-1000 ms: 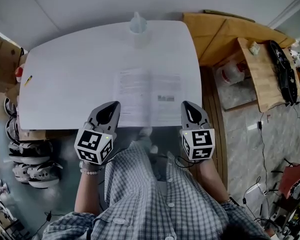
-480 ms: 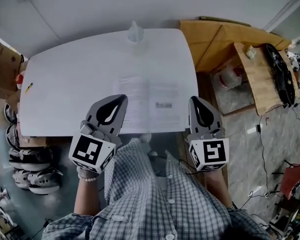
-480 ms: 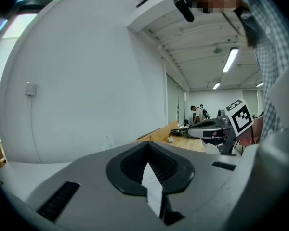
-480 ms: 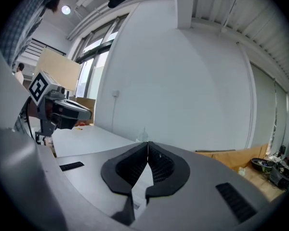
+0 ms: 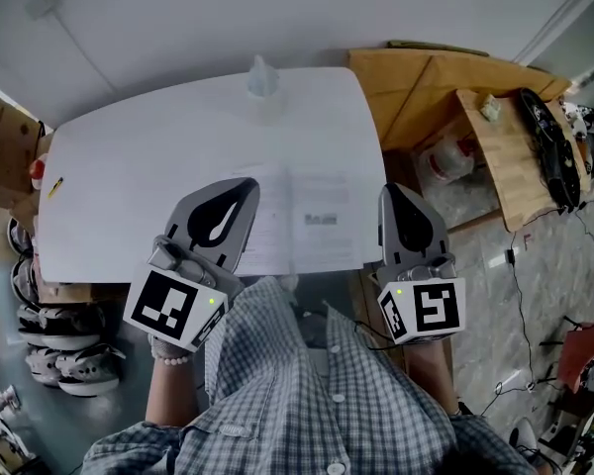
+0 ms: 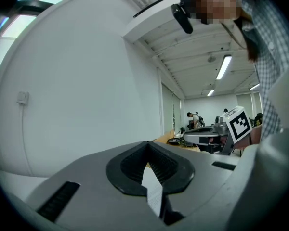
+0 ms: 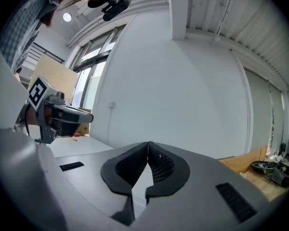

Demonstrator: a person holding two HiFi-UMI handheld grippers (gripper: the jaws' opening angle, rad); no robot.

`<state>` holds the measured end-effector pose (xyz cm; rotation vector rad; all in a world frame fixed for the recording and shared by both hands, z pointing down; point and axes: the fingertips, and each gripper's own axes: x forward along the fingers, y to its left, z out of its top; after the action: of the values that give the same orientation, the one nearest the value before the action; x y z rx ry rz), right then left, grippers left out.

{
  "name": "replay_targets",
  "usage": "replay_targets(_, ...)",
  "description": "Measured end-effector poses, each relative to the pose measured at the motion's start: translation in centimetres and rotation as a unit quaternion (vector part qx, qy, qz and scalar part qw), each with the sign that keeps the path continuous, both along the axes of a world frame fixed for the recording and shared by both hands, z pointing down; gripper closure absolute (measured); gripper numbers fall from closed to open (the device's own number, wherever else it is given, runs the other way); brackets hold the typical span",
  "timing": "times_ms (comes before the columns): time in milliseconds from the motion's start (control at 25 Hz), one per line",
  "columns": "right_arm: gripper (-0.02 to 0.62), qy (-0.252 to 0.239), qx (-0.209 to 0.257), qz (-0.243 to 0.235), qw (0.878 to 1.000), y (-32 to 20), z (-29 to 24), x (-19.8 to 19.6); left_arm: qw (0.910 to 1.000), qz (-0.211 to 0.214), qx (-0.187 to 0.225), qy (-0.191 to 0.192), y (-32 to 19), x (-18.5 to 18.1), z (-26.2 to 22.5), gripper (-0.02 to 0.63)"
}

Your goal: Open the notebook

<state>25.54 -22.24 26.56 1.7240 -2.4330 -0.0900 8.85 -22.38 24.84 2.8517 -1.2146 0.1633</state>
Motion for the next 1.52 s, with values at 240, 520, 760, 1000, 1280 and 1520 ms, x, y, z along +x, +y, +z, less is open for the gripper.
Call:
replay_targets(240,0.574,0.012,0.008,0.003,1.0,-0.3,-0.7,0.4,0.9999,0.016,-0.002,0.004,-0.3,1.1,0.0,0.598)
replay_targets(520,0.574,0.012,0.005,0.001,1.0,-0.8,-0.5,-0.1,0.9998,0.019,-0.006,0.009,-0.7,1.1,0.1,0.598)
replay_targets(760,0.574,0.014,0.002,-0.001,1.0,-1.1,-0.2,-0.1,0.9997,0.02,-0.011,0.01,-1.1,1.2,0.4,0.598)
replay_targets(1000,0.574,0.014,-0.003,-0.003,1.0,-1.4,0.2,-0.3,0.9996,0.024,-0.014,0.009,-1.2,1.4,0.6,0.598)
replay_targets(1280,0.574,0.017,-0.007,-0.007,1.0,-1.5,0.4,-0.6,0.9995,0.024,-0.018,0.008,-1.2,1.4,0.9,0.598)
replay_targets(1520,0.574,0.02,-0.01,-0.009,1.0,-1.6,0.6,-0.7,0.9993,0.025,-0.023,0.011,-1.4,1.4,1.0,0.598)
